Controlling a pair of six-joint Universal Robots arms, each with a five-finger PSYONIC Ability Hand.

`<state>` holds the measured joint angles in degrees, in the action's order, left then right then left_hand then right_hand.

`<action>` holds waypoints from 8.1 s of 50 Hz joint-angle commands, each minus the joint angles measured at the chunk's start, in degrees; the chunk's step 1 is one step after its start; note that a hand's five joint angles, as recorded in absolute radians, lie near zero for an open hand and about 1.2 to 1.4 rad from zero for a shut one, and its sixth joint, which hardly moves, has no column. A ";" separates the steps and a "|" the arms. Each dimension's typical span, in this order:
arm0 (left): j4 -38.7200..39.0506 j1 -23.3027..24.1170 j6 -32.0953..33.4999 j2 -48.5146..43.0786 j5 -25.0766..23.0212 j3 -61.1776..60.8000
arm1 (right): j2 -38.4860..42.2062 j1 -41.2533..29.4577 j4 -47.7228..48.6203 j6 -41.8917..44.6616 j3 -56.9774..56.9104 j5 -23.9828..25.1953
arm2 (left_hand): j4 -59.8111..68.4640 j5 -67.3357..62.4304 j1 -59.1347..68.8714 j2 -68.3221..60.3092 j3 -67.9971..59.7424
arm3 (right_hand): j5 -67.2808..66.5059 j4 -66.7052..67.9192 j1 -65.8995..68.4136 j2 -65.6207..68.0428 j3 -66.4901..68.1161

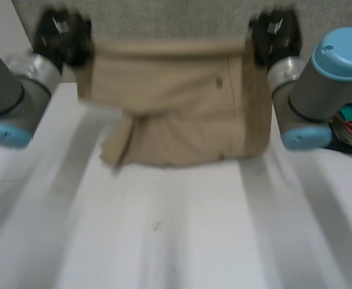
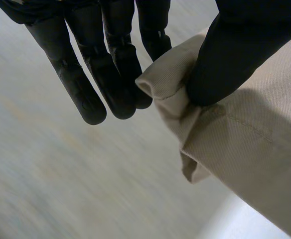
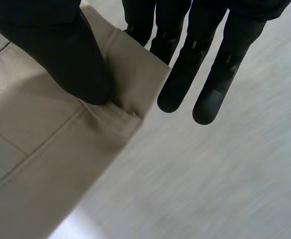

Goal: Fold the laundry.

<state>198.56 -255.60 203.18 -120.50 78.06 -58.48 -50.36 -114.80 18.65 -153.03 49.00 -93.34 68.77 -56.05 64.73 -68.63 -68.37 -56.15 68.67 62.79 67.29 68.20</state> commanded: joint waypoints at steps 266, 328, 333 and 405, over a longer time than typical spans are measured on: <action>-3.35 5.11 -22.82 54.75 -6.95 -59.64 | 19.06 -18.61 -12.85 6.60 -3.56 27.16 | 11.23 -13.95 15.27 -11.37 -11.63 | 23.68 -26.21 -20.33 -24.82 -25.73; -13.81 -4.21 -20.10 36.29 -3.61 -38.90 | -11.44 -4.03 -42.82 8.62 8.05 11.77 | 11.23 -13.95 15.27 -11.37 -11.63 | 56.15 -58.67 -52.79 -57.29 -58.20; -14.07 -2.45 -20.01 40.25 -4.75 -37.41 | -4.41 -4.64 -41.06 7.05 2.42 15.46 | 11.23 -13.95 15.27 -11.37 -11.63 | 56.15 -58.67 -52.79 -57.29 -58.20; 5.11 -1.83 -2.01 11.42 -2.65 -50.15 | 0.35 -2.01 -15.38 1.94 26.94 9.23 | 11.23 -13.95 15.27 -11.37 -11.63 | -13.85 11.33 17.21 12.71 11.80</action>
